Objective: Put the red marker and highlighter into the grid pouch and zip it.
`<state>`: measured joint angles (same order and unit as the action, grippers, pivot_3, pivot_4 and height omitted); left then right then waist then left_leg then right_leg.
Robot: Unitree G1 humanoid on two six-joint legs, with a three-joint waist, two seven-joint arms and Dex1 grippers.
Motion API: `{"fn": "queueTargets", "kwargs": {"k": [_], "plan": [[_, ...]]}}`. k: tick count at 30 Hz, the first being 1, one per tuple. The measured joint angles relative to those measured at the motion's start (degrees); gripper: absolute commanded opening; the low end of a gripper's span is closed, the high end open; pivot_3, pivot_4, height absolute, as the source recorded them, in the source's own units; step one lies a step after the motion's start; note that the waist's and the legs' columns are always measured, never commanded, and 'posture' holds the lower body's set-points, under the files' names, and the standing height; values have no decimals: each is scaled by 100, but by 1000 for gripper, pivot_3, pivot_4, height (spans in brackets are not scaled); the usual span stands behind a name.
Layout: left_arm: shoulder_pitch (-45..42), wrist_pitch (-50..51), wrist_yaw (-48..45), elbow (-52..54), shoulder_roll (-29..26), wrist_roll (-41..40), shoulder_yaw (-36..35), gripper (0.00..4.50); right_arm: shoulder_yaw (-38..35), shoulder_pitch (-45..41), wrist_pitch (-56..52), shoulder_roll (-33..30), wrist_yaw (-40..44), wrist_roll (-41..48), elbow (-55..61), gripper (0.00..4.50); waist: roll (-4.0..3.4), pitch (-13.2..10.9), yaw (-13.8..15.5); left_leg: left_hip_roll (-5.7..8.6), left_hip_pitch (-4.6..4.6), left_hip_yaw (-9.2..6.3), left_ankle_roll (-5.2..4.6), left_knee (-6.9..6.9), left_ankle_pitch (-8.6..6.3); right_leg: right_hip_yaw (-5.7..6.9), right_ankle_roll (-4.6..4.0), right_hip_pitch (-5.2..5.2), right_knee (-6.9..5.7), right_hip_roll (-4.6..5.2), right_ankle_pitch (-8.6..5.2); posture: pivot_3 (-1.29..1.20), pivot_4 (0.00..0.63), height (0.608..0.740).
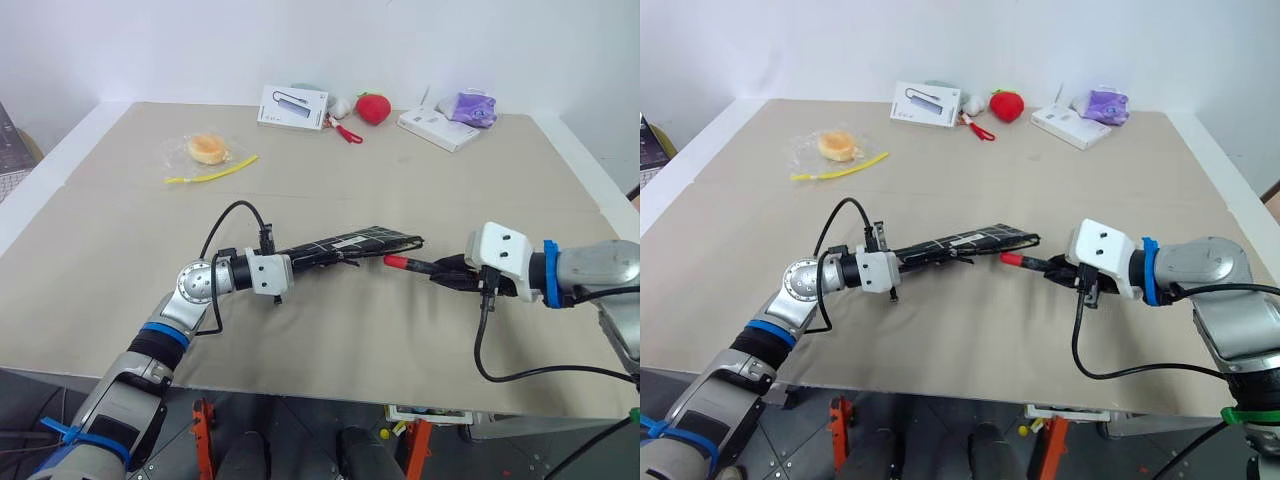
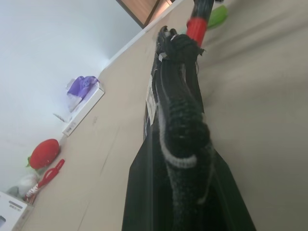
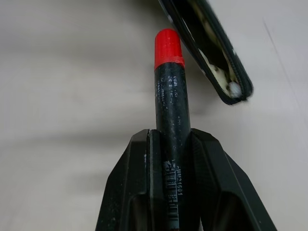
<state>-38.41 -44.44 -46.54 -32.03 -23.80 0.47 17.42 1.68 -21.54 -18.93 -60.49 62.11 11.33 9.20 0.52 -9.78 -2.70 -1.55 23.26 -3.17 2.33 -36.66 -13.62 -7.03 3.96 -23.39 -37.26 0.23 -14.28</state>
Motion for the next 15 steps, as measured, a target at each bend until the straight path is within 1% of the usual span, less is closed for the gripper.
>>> {"fn": "queueTargets", "kwargs": {"k": [5, 8, 11, 15], "plan": [[24, 57, -9, 106, 9, 4, -4, 0, 34, -185, 3, 144, 57, 26, -80, 558, 0, 0, 3, 0, 0, -3, 0, 0, 0, 3, -2, 1, -1, 0, 1, 0, 150, 734], [36, 64, -9, 120, 4, 8, -14, 0, -246, -137, -483, 118, 355, 611, 189, 558, 0, 0, 13, 1, 1, -6, 1, -1, 0, 5, -2, 3, -2, 1, 1, 0, 150, 734], [47, 60, -9, 120, 3, 27, -15, 0, -552, -145, -806, 97, 477, 1056, 396, 558, 0, 0, 15, 1, 1, -7, 1, -1, 0, 6, -2, 5, -2, 2, 1, 0, 150, 734], [52, 55, -10, 118, 3, 46, -15, 0, -650, -155, -979, 54, 518, 1214, 487, 558, -1, 0, 15, 1, 0, -8, 0, -5, 1, 8, -5, 4, -6, 2, 3, 0, 150, 734]]}}
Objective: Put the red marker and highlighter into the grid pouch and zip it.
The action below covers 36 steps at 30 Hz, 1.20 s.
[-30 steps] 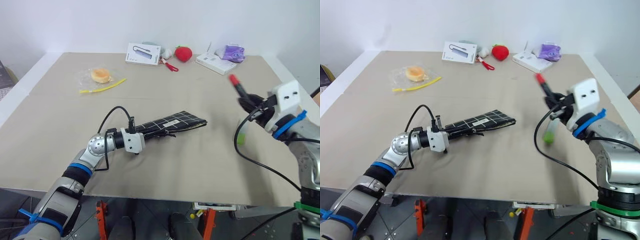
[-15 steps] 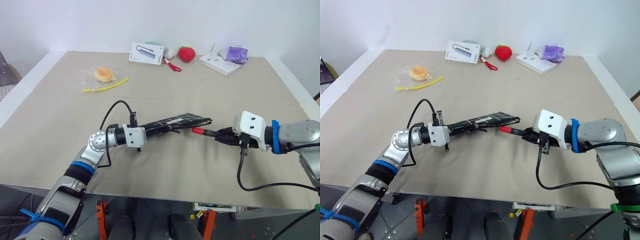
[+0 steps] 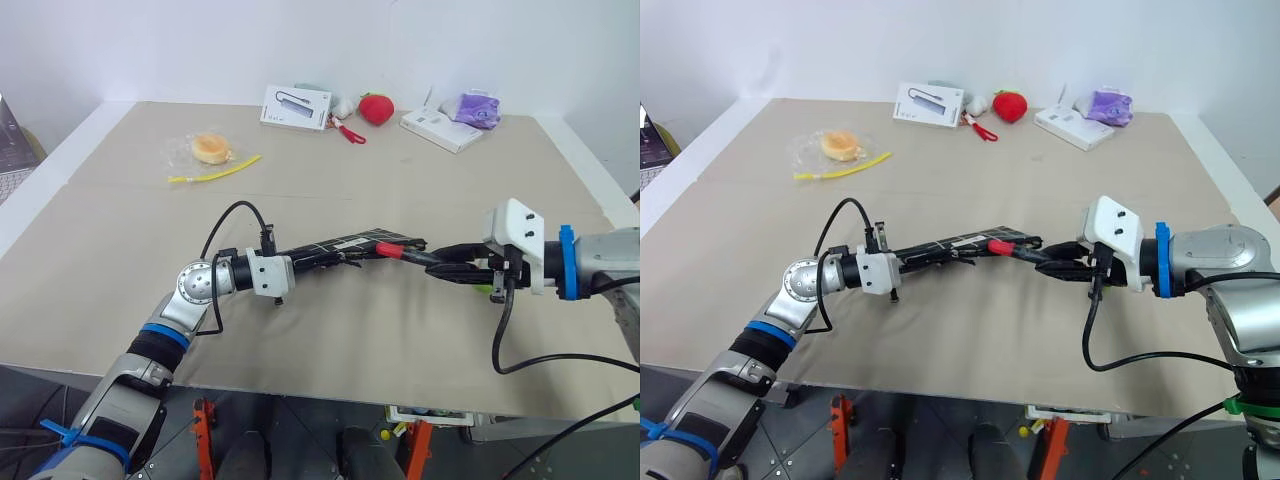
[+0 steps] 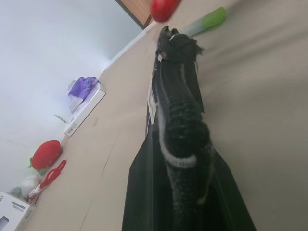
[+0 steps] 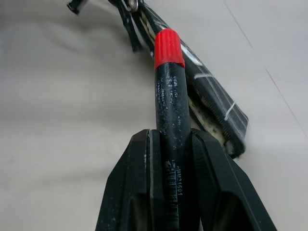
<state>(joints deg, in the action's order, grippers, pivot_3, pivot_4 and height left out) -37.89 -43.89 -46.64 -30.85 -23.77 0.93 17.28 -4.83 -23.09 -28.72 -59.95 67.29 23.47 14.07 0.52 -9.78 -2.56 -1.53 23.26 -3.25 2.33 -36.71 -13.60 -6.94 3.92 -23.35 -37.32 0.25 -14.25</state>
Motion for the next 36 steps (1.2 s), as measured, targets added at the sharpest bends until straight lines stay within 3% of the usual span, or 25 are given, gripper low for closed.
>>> {"fn": "queueTargets", "kwargs": {"k": [15, 29, 36], "plan": [[29, 0, 0, 3, 5, 17, 0, 0, 371, -25, 752, -42, -118, -898, -578, 558, 0, 0, 0, 0, -1, 0, 2, -5, 2, 0, -1, -1, -7, 0, 1, 0, 150, 734], [25, 192, -291, 37, 213, -98, 15, 0, 1843, -1334, 1677, 941, -106, -2076, -914, 558, -1, 0, -15, -1, -4, -2, 3, -12, 10, 3, -3, -2, -23, -2, 3, 0, 150, 734], [122, 523, -445, 233, 261, -207, -28, 0, 2048, -1597, 1936, 1206, -25, -2424, -1045, 558, -1, 1, -14, -1, -5, -10, 3, -13, 10, 12, -6, -2, -35, -2, 4, 0, 150, 734]]}}
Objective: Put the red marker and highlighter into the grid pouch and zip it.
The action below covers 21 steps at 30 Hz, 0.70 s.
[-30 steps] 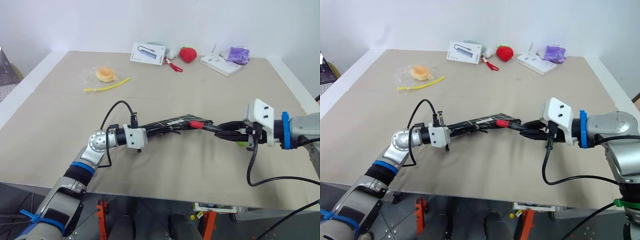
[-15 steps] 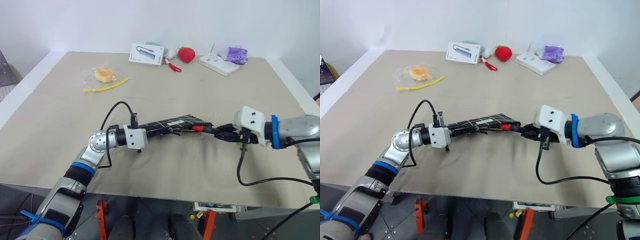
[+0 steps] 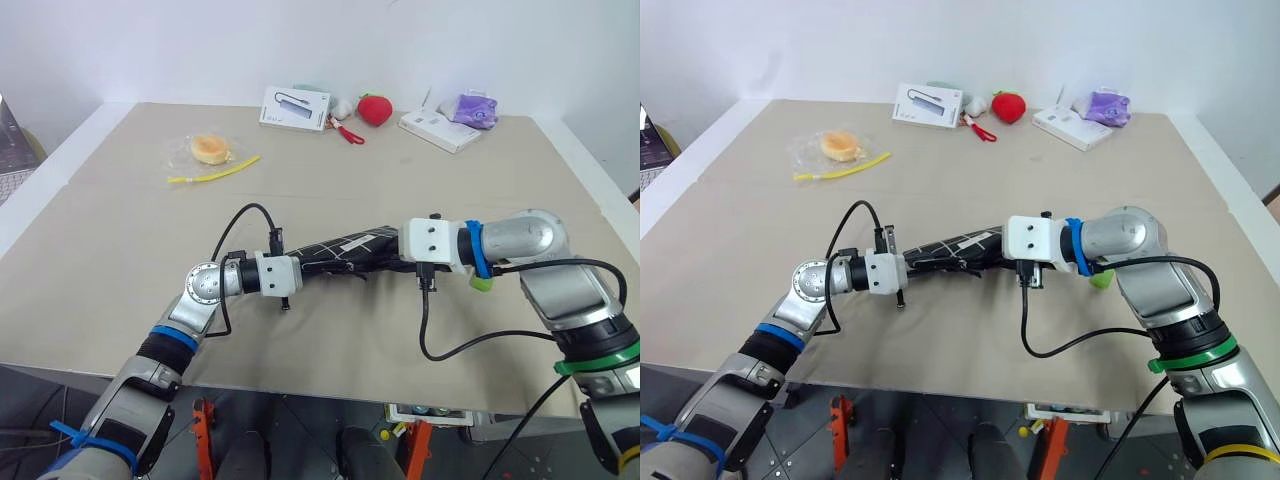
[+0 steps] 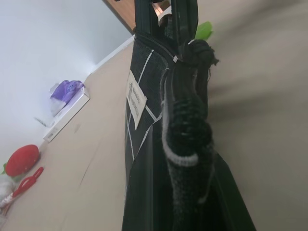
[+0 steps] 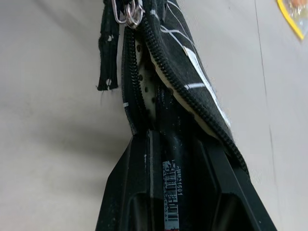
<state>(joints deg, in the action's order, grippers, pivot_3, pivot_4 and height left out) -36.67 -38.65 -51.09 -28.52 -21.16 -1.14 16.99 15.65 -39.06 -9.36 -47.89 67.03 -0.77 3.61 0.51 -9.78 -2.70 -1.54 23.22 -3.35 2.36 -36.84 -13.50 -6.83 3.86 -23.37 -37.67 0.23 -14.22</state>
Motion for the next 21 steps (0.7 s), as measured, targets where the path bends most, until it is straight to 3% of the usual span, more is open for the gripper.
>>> {"fn": "queueTargets", "kwargs": {"k": [2, 4, 5, 11, 13, 17, 21], "plan": [[13, 36, -11, 3, 5, 0, 0, 0, 3, 0, 15, 28, 14, -20, -40, 558, 0, 0, 0, 0, 0, 0, 0, -3, 0, 0, -1, 0, -3, 0, 1, 0, 150, 734], [26, 67, -11, 26, 7, 0, -5, 0, 3, 0, 36, 31, 17, -35, -41, 1561, 0, 0, 0, 0, 0, 0, 0, -8, 0, 0, -1, 0, -9, 0, 1, 0, 150, 734], [27, 114, -11, 32, 15, -1, -9, 0, 1, 0, 17, 31, 25, -30, -39, 1745, 0, 0, 0, 0, -1, 0, 0, -11, 0, 0, -1, 0, -15, 0, 0, 0, 150, 734], [133, 413, -40, 128, 126, -184, -62, 0, -348, 0, -482, -1, 85, 397, 189, 4441, 0, 0, -1, 1, 0, -4, -1, -41, 0, 1, -2, 0, -41, -4, -1, 0, 150, 734], [142, 550, -55, 197, 161, -299, -137, 0, -671, 35, -867, -13, 112, 765, 362, 4441, 0, 0, -1, 0, 0, -7, -1, -47, 0, 2, -2, 2, -44, -5, -1, 0, 150, 734], [226, 921, -72, 337, 204, -566, -294, 0, -1989, 225, -2078, -56, -330, 1746, 878, 4441, 1, 0, 3, 0, 1, -9, -1, -54, 0, 4, -2, 7, -45, -4, -1, 0, 150, 734], [251, 1090, -75, 433, 203, -623, -373, 0, -2459, 476, -2813, -76, -1511, 1440, 788, 4441, 2, 1, 3, 0, 0, -10, -2, -55, 1, 5, -3, 6, -47, -4, 0, 0, 150, 734]]}}
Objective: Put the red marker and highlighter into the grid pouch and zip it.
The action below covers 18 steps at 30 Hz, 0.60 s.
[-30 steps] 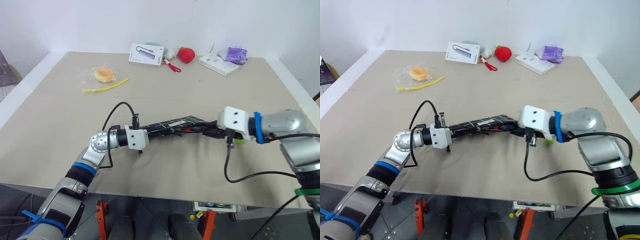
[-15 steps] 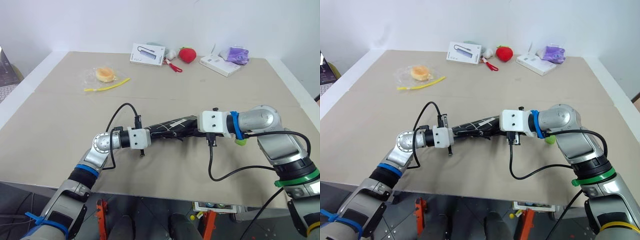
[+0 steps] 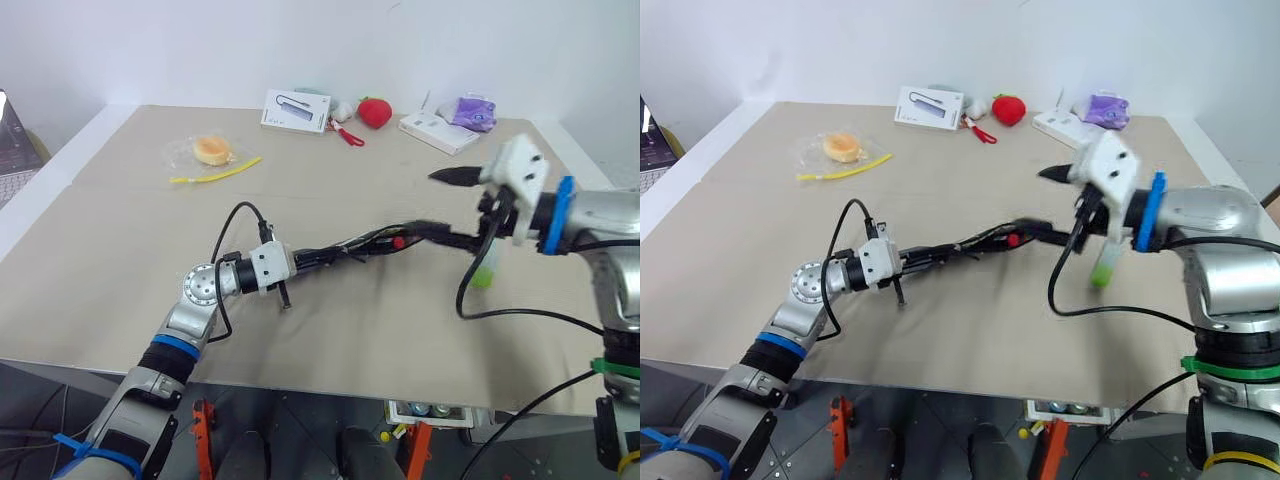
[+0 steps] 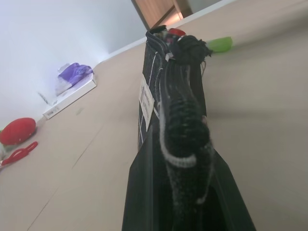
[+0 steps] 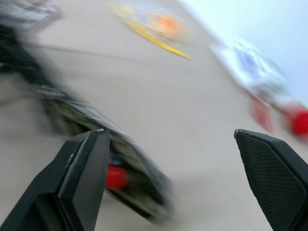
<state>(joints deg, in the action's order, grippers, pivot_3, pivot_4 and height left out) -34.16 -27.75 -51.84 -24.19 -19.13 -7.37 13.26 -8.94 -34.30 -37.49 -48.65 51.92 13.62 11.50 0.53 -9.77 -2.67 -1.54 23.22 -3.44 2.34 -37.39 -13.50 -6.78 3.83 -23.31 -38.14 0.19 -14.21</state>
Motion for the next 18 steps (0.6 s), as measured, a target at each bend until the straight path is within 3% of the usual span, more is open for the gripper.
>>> {"fn": "queueTargets", "kwargs": {"k": [4, 8, 12, 16, 18], "plan": [[36, 76, -34, 46, 9, -46, -39, 0, -379, 455, -1596, 473, -1754, -603, -401, 4441, -2, 1, 2, 1, 0, 3, -3, 6, 3, -4, -1, -3, -2, 0, 1, 0, 150, 734], [49, 86, -84, 48, 79, -48, -36, 0, -623, 886, -2427, 1311, -2830, -808, -333, 4441, -5, 3, -21, -1, 0, 5, -4, 11, 3, -10, -1, -8, -3, -5, 0, 0, 150, 734], [46, 135, -108, 47, 122, -48, -37, 0, -738, 956, -2785, 1735, -3435, -845, -169, 4441, -9, 3, -12, 0, 0, 7, -5, 8, 4, -10, 0, -6, -3, -4, 0, 0, 150, 734], [46, 140, -126, 47, 177, -48, -37, 0, -752, 1094, -2860, 1765, -3650, -843, -144, 4441, -9, 4, -6, 1, 0, 5, -6, 6, 4, -9, 2, -4, -2, -4, 0, 0, 150, 734], [40, 145, -130, 46, 194, -47, -38, 0, -755, 1124, -2796, 1776, -3702, -835, -147, 3894, -8, 4, -8, 1, 0, 5, -6, 7, 4, -9, 2, -3, -2, -4, -1, 0, 150, 734]]}}
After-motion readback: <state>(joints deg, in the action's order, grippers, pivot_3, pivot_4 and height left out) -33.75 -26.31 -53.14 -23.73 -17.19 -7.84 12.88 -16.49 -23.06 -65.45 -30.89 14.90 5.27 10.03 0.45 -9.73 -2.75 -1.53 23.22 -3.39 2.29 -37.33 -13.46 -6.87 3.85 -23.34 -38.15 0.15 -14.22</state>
